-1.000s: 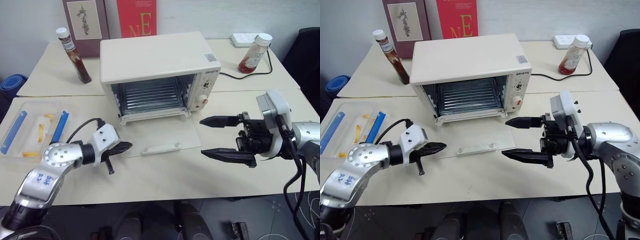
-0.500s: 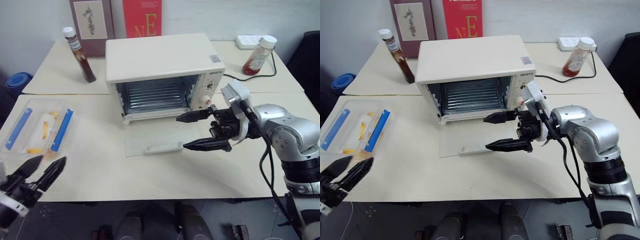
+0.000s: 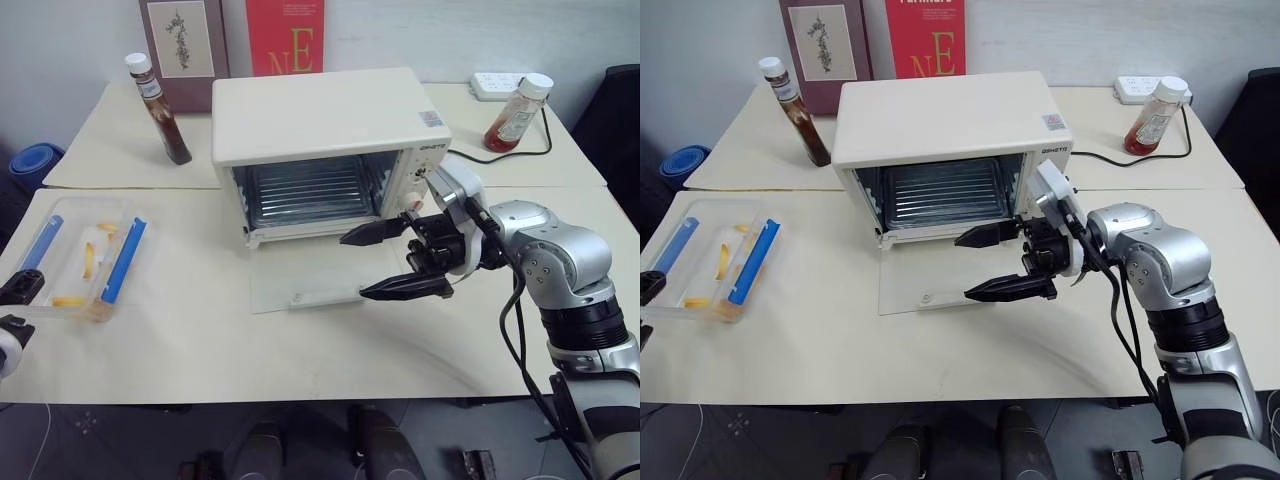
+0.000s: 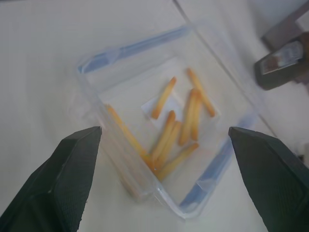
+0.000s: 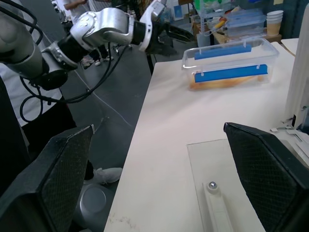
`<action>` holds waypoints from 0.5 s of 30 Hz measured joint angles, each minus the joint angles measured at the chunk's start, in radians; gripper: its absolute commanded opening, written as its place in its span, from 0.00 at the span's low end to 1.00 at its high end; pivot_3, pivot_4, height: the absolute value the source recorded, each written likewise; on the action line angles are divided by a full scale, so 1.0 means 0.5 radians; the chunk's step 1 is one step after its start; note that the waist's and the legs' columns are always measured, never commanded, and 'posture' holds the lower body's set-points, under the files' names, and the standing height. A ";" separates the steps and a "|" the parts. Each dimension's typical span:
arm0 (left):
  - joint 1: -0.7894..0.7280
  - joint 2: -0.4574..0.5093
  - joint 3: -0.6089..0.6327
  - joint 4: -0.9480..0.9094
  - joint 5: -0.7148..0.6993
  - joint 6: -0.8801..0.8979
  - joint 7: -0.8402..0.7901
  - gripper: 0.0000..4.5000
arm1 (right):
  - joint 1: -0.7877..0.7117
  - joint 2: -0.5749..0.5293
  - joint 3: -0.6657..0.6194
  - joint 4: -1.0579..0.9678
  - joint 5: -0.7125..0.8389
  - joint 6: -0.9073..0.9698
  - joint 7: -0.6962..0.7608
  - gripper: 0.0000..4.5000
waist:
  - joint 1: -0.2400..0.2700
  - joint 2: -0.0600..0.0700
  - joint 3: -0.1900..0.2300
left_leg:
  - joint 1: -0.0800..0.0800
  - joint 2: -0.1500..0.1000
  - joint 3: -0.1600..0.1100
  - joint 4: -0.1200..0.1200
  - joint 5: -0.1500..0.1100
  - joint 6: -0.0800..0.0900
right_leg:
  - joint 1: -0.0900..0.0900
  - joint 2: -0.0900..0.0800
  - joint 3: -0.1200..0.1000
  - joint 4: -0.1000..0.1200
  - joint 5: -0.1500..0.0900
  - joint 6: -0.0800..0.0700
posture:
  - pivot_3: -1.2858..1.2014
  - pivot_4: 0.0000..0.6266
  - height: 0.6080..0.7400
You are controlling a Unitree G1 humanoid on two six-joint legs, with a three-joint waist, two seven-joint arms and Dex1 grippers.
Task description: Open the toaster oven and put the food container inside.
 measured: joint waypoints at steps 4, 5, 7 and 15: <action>-0.119 0.067 -0.091 0.088 -0.127 -0.074 0.290 0.99 | 0.088 -0.006 -0.052 -0.055 0.008 0.051 -0.080 1.00 | -0.008 0.000 0.000 | -0.003 0.000 0.003 -0.001 0.000 -0.003 | -0.004 0.000 0.001 0.000 0.000 0.000 | 0.52 0.24 1.00; -0.143 0.068 -0.104 0.097 -0.140 -0.084 0.338 0.99 | 0.114 -0.007 -0.070 -0.068 0.009 0.065 -0.101 1.00 | -0.008 0.001 0.000 | -0.002 0.000 0.003 -0.001 0.000 -0.003 | -0.004 0.000 0.001 0.000 0.000 0.000 | 0.52 0.24 1.00; -0.181 0.068 -0.157 0.155 -0.154 -0.089 0.414 0.99 | 0.147 -0.009 -0.091 -0.107 0.017 0.079 -0.143 1.00 | -0.010 0.000 0.000 | -0.002 0.000 0.003 -0.001 0.001 -0.005 | -0.004 0.001 0.001 0.001 0.000 0.000 | 0.52 0.24 1.00; -0.346 0.095 -0.261 0.316 -0.162 -0.099 0.620 0.99 | 0.205 -0.009 -0.162 -0.207 0.032 0.132 -0.257 1.00 | -0.015 -0.001 -0.001 | -0.001 0.000 0.002 -0.001 0.002 -0.007 | -0.004 0.001 0.001 0.003 0.000 0.000 | 0.52 0.24 1.00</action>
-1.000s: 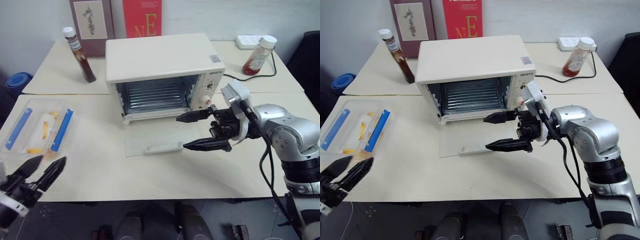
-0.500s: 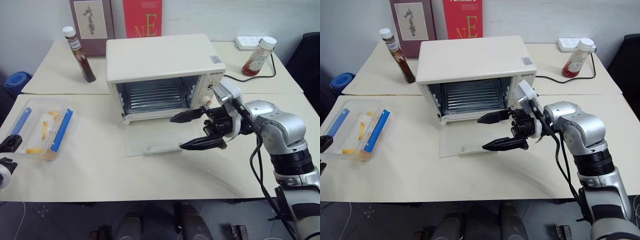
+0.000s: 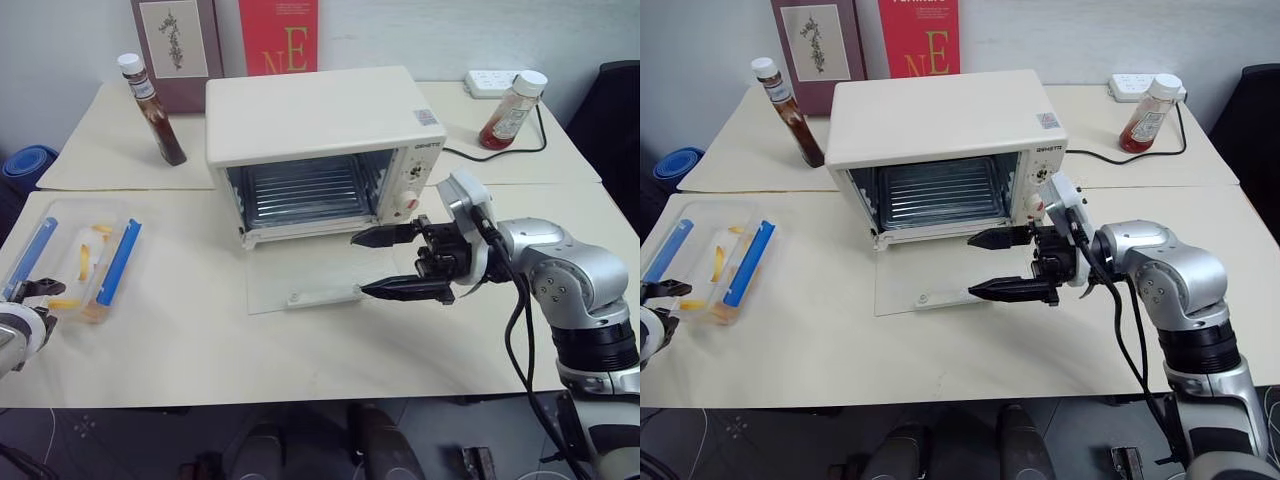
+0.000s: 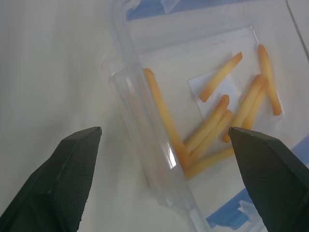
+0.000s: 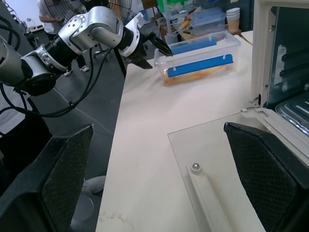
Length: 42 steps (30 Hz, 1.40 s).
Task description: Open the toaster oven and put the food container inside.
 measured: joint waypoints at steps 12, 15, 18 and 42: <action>-0.199 0.063 -0.155 0.322 0.114 0.081 -0.037 0.25 | 0.026 -0.080 -0.061 -0.097 0.073 0.029 -0.043 1.00 | 0.000 0.000 0.000 | -0.001 0.000 0.000 -0.001 0.001 -0.001 | -0.001 0.000 0.000 -0.001 0.000 0.000 | 0.52 0.24 1.00; -0.202 0.150 -0.155 0.412 0.148 0.179 -0.083 0.06 | 0.030 -0.152 -0.085 -0.134 0.113 0.060 -0.026 1.00 | -0.003 0.000 0.000 | -0.001 0.000 0.000 -0.001 0.001 -0.001 | -0.001 0.000 0.000 -0.002 0.000 0.000 | 0.52 0.24 1.00; -0.218 0.245 -0.144 0.540 0.153 0.297 -0.225 0.03 | 0.049 -0.205 -0.143 -0.142 0.171 0.129 -0.032 1.00 | -0.003 -0.001 0.000 | -0.001 0.000 0.000 -0.001 0.001 -0.001 | -0.001 0.000 -0.001 -0.002 0.000 0.000 | 0.52 0.24 1.00; -0.597 1.013 -0.669 0.086 0.045 1.162 -1.560 0.03 | 0.776 -0.505 -0.676 -0.442 0.312 0.147 -0.213 1.00 | 0.000 0.000 0.002 | -0.004 -0.001 0.004 -0.007 0.000 -0.001 | -0.004 -0.002 0.003 -0.006 0.000 0.000 | 0.52 0.24 1.00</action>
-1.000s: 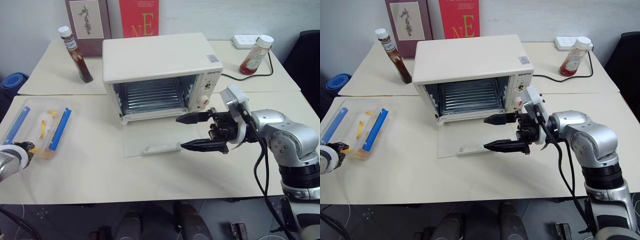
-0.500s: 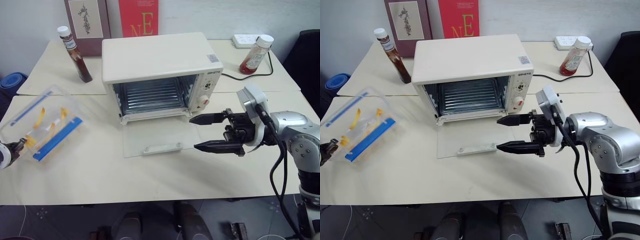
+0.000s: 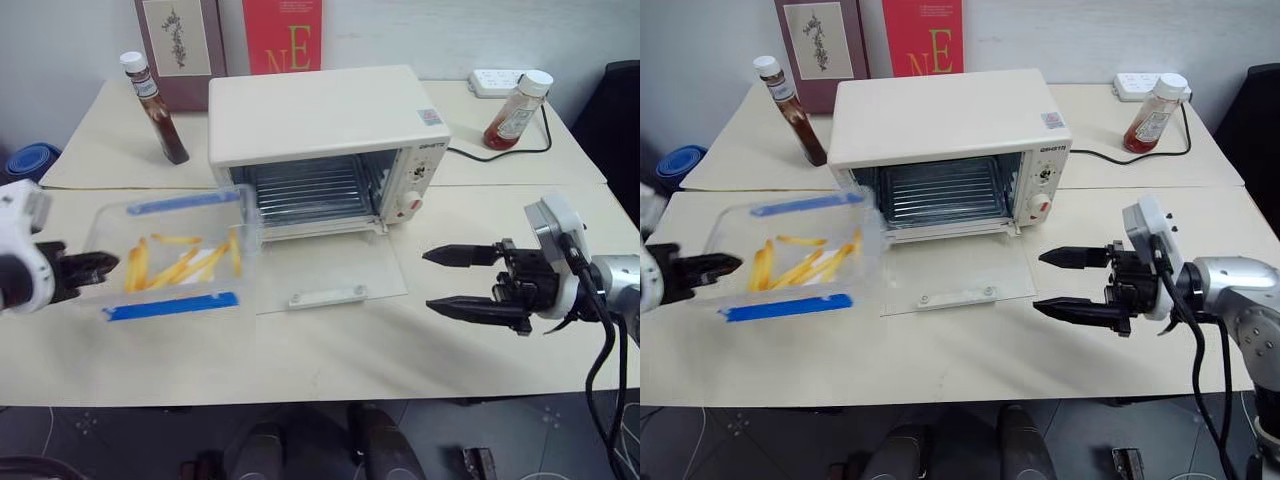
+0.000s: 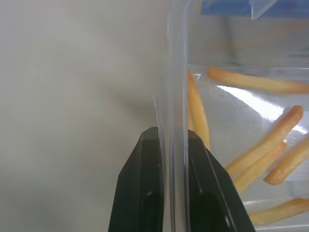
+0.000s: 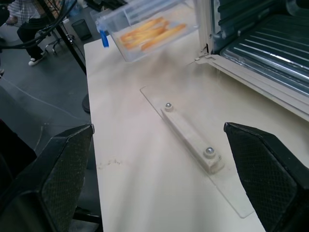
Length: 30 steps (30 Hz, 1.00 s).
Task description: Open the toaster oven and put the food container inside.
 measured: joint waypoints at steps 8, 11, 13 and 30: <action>-0.650 -0.419 -0.692 0.032 -0.026 -0.041 0.272 0.03 | 0.169 0.005 -0.116 -0.151 0.058 -0.014 -0.174 1.00 | 0.036 -0.001 0.000 | -0.003 -0.003 -0.001 0.008 0.002 0.000 | 0.001 0.001 0.003 0.002 0.004 0.008 | 0.52 0.24 1.00; -0.764 -0.629 -0.808 0.081 -0.029 -0.056 0.368 0.03 | 0.172 0.058 -0.114 -0.189 0.056 -0.059 -0.257 1.00 | 0.053 -0.001 0.000 | -0.001 -0.004 -0.004 0.010 0.002 0.001 | 0.008 0.000 0.004 -0.001 0.006 0.010 | 0.52 0.24 1.00; -0.818 -0.767 -0.890 0.151 -0.029 -0.079 0.462 0.23 | 0.189 0.088 -0.107 -0.192 0.046 -0.090 -0.316 1.00 | 0.052 -0.001 0.000 | -0.001 -0.005 -0.004 0.010 0.002 0.001 | 0.009 0.000 0.004 -0.003 0.006 0.010 | 0.52 0.24 1.00; -0.936 -0.891 -0.693 0.287 0.059 -0.121 0.176 0.99 | 0.332 0.124 -0.113 -0.199 0.028 -0.169 -0.486 0.96 | 0.035 -0.001 0.000 | 0.000 -0.004 0.000 0.007 0.009 -0.011 | 0.005 0.001 0.005 -0.002 0.005 0.009 | 0.52 0.24 1.00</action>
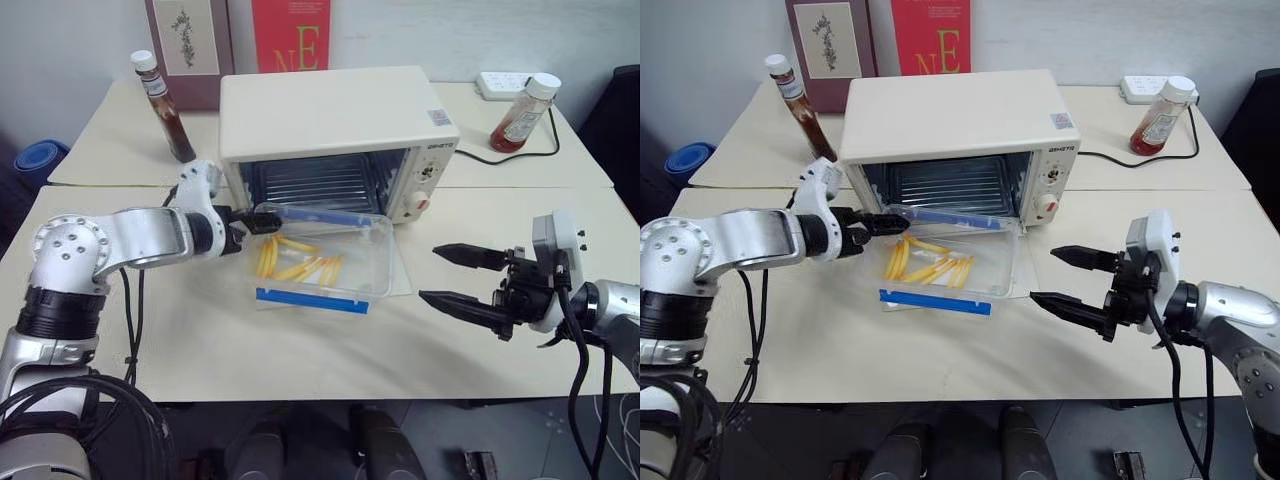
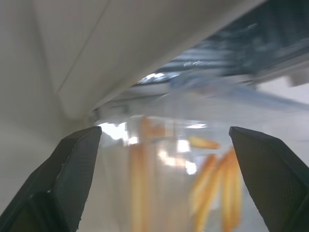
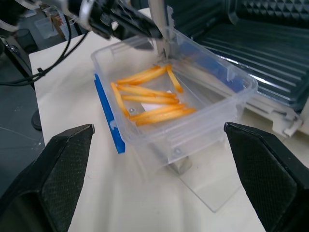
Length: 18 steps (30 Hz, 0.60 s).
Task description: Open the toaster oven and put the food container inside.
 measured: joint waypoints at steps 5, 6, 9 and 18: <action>0.199 0.131 0.388 -0.177 0.218 0.009 -0.754 0.91 | 0.019 -0.012 -0.096 -0.008 0.174 0.089 -0.046 0.64 | 0.007 0.000 0.000 | 0.001 0.000 0.000 0.000 -0.001 0.004 | 0.001 0.001 0.000 0.000 -0.001 -0.002 | 0.52 0.24 1.00; 0.241 0.145 0.459 -0.205 0.231 0.021 -0.909 0.88 | 0.033 -0.015 -0.113 -0.025 0.214 0.106 -0.053 0.58 | 0.007 0.000 0.000 | 0.001 0.000 0.000 0.000 -0.001 0.006 | 0.001 0.000 0.000 0.001 -0.001 -0.002 | 0.52 0.24 1.00; 0.463 0.261 0.611 -0.381 0.414 0.097 -1.586 0.67 | 0.085 -0.015 -0.105 -0.122 0.317 0.155 -0.068 0.35 | 0.004 0.000 0.000 | 0.001 0.000 0.000 -0.002 -0.004 0.010 | 0.001 0.001 -0.001 -0.001 -0.003 -0.005 | 0.52 0.24 1.00; 0.751 0.596 -0.021 -0.710 1.847 -0.457 -2.885 0.06 | -0.025 0.119 0.335 -0.218 0.277 0.164 -0.188 0.00 | 0.004 0.000 0.000 | 0.001 0.000 0.000 -0.002 -0.003 0.013 | 0.005 0.001 0.000 -0.009 -0.014 -0.026 | 0.52 0.24 1.00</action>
